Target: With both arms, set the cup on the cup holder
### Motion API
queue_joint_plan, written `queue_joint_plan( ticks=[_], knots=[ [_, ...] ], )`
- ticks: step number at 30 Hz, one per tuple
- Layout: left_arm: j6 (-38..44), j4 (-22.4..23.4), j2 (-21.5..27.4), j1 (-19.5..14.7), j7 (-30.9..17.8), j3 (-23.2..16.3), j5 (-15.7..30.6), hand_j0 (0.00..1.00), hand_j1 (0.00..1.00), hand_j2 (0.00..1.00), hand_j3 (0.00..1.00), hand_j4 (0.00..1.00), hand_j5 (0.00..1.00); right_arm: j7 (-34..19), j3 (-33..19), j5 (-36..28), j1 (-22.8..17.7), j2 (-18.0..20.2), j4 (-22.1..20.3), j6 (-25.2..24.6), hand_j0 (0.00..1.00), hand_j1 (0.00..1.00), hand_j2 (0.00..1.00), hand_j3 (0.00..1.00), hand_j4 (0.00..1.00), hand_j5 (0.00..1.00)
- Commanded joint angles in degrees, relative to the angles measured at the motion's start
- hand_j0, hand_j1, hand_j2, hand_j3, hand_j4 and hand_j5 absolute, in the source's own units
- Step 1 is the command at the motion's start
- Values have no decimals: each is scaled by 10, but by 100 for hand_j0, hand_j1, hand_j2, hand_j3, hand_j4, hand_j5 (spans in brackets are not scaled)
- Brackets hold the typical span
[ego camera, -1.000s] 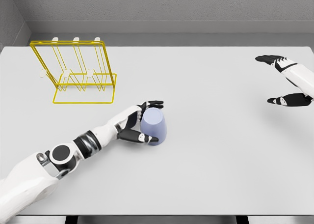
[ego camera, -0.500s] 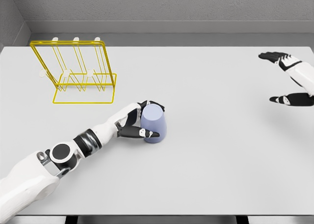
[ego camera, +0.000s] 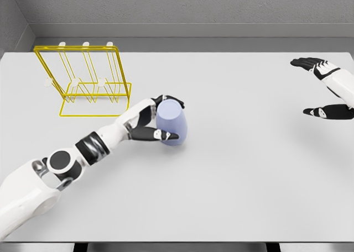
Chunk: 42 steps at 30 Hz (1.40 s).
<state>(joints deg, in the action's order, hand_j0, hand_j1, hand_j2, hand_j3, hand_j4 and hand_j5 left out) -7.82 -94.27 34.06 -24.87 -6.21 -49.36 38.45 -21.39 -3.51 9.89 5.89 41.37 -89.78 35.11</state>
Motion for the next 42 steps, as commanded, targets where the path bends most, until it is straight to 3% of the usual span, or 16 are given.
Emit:
queue_joint_plan(
  ticks=[1, 21, 42],
  knots=[
    [0, -11, 7, -2, 1, 8, 3, 57, 57, 57, 57, 57, 57, 0, 0, -4, -1, 0, 0, -1, 100, 100, 100, 100, 100, 100],
    [0, -33, 73, -18, 1, 88, 39, 58, 58, 58, 58, 58, 58, 0, 0, -4, -4, 1, 1, -1, 100, 100, 100, 100, 100, 100],
    [-1, -30, 120, -33, 1, 111, 77, 59, 59, 59, 59, 59, 59, 0, 0, -4, -9, -1, 0, -1, 100, 100, 100, 100, 100, 100]
  ],
)
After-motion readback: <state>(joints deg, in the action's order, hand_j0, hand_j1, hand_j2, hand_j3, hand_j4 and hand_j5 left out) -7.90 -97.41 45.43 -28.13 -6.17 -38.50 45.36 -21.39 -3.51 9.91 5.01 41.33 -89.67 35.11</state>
